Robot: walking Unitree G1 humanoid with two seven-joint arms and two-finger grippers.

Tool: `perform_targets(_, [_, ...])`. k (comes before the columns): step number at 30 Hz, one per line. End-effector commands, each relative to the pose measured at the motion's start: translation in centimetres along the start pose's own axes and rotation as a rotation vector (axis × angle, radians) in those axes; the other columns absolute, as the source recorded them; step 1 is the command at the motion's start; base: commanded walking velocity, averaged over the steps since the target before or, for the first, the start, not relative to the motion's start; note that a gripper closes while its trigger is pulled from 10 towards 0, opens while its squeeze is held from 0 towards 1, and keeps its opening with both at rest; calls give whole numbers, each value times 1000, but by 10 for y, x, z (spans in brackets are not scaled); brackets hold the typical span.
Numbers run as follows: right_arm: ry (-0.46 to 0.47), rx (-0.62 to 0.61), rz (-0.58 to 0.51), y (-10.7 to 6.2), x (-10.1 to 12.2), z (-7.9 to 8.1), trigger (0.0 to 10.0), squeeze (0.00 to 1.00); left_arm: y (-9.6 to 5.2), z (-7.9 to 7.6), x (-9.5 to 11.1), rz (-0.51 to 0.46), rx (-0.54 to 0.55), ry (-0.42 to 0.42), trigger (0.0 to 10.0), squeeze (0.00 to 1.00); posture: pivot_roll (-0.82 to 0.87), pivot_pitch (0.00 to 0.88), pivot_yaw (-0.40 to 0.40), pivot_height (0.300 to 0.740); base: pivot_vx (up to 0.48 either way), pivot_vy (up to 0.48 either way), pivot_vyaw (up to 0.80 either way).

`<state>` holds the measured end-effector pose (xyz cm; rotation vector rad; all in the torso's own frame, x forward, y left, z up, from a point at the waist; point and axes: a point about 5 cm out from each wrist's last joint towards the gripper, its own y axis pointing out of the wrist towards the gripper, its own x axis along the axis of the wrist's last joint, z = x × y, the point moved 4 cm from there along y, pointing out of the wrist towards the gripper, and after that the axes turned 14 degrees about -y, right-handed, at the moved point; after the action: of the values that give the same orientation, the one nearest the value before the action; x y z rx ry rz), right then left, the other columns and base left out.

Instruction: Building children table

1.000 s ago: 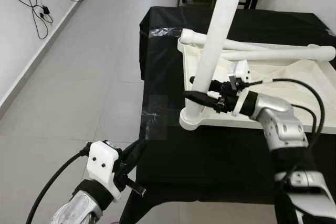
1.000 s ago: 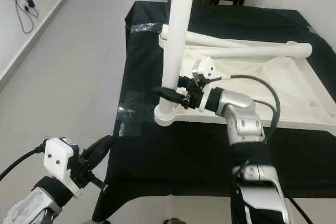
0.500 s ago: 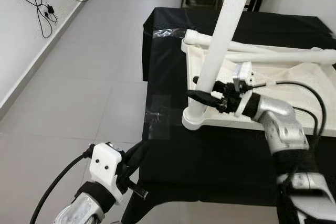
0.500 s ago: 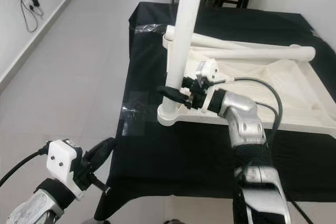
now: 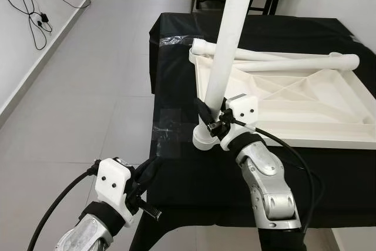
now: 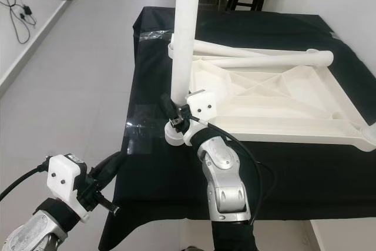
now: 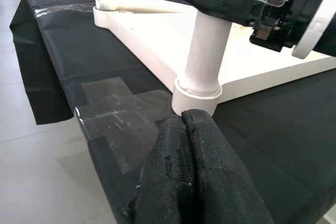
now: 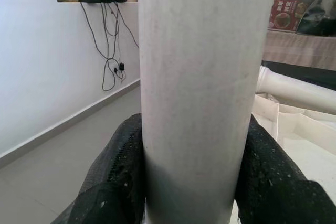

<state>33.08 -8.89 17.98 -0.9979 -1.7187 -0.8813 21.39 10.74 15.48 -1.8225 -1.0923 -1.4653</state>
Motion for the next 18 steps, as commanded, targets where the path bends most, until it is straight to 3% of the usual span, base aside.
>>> perform_targets(1, [12, 25, 186, -9, -41, 5, 0, 0, -1, 3, -5, 15, 10, -9, 10000, 0, 88, 133, -79, 740, 0, 0, 0])
perform_targets(2, [12, 25, 186, -9, -41, 5, 0, 0, -1, 3, -5, 15, 10, -9, 10000, 0, 88, 133, -79, 740, 0, 0, 0])
perform_targets(3, [37, 17, 197, -10, -38, 6, 10000, 0, -1, 3, -5, 16, 9, -9, 10000, 0, 91, 132, -73, 740, 0, 0, 0])
perform_targets(4, [83, 44, 174, -9, -32, 7, 10000, 455, -1, 2, -5, 16, 8, -8, 10000, 0, 97, 133, -73, 740, 0, 0, 0])
perform_targets(5, [83, 44, 174, -9, -32, 7, 10000, 455, -1, 2, -5, 16, 8, -8, 10000, 0, 97, 133, -73, 740, 0, 0, 0])
perform_targets(6, [124, 93, 140, -7, -25, 9, 10000, 1000, -1, 2, -5, 16, 7, -8, 10000, 0, 98, 133, -74, 740, 0, 0, 0])
perform_targets(9, [151, 280, -27, 1, 1, -3, 10000, 1000, -1, 1, -5, 16, 6, -10, 10000, 0, 108, 134, -80, 740, 0, 0, 0])
perform_targets(10, [99, 367, -78, 3, 8, -9, 10000, 839, -1, 0, -6, 16, 6, -10, 10000, 0, 110, 133, -81, 740, 0, 0, 0])
perform_targets(11, [99, 367, -78, 3, 8, -9, 10000, 839, -1, 0, -6, 16, 6, -10, 10000, 0, 110, 133, -81, 740, 0, 0, 0])
perform_targets(12, [62, 447, -108, 2, 12, -14, 10000, 141, -1, 0, -6, 16, 6, -11, 10000, 0, 110, 133, -81, 740, 0, 0, 0])
perform_targets(13, [35, 523, -127, 1, 14, -17, 10000, 0, 0, -1, -6, 16, 6, -11, 10000, 0, 113, 133, -81, 740, 0, 0, 0])
perform_targets(15, [35, 523, -127, 1, 14, -17, 10000, 0, 0, -1, -6, 16, 6, -11, 10000, 0, 113, 133, -81, 740, 0, 0, 0])
perform_targets(16, [25, 618, -143, 1, 15, -29, 10000, 0, 0, -1, -7, 16, 5, -12, 10000, 0, 124, 132, -92, 740, 0, 0, 0])
perform_targets(18, [26, 640, -150, 3, 15, -35, 10000, 0, 1, -2, -7, 16, 5, -12, 10000, 0, 133, 134, -98, 740, 0, 0, 0])
